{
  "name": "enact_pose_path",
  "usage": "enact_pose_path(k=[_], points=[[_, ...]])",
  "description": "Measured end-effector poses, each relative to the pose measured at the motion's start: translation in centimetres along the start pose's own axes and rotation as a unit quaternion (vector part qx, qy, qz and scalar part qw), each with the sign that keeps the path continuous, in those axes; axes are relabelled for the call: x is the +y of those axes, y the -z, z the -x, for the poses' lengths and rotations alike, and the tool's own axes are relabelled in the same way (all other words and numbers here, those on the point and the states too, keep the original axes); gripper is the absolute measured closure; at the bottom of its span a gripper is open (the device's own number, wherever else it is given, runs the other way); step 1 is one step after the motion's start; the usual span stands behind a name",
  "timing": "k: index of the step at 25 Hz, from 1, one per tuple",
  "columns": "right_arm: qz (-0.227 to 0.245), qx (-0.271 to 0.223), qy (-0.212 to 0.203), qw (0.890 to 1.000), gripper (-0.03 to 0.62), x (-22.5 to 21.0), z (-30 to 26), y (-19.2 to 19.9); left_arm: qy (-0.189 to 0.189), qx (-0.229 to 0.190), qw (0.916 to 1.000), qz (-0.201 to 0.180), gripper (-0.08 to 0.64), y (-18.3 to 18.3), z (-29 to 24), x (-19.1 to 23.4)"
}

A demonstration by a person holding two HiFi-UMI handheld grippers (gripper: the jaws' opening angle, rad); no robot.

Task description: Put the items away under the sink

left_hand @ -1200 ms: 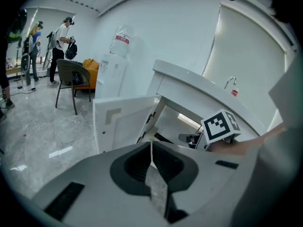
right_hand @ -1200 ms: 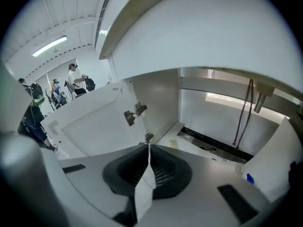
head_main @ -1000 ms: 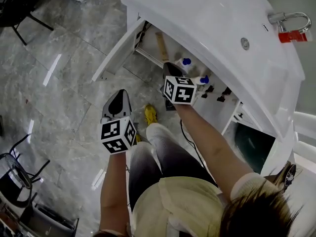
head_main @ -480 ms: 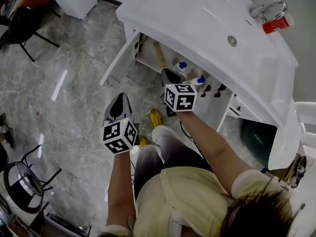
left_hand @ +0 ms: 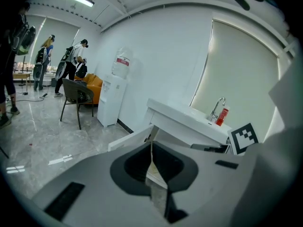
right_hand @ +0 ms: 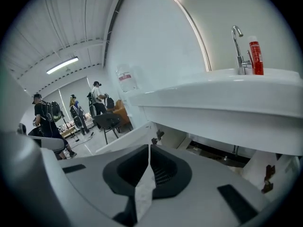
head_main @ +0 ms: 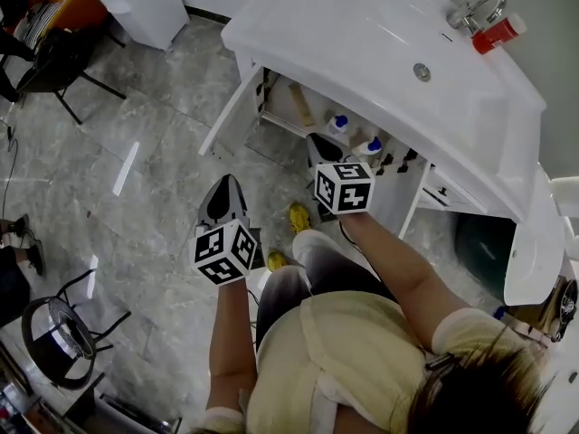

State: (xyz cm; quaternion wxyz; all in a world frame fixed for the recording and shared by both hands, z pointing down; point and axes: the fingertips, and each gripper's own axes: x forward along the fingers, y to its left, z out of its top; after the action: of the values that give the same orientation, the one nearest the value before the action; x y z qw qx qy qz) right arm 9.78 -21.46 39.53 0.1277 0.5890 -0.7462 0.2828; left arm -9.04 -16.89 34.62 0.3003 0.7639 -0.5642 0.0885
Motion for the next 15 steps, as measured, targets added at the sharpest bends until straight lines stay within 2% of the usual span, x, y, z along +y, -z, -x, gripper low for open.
enact_pose_path(k=[15], points=[[0.0, -0.029, -0.021, 0.999, 0.563, 2.9, 5.4, -0.5, -0.015, -0.012, 0.9997, 0.015, 0.515, -0.7, 3.9, 0.8]])
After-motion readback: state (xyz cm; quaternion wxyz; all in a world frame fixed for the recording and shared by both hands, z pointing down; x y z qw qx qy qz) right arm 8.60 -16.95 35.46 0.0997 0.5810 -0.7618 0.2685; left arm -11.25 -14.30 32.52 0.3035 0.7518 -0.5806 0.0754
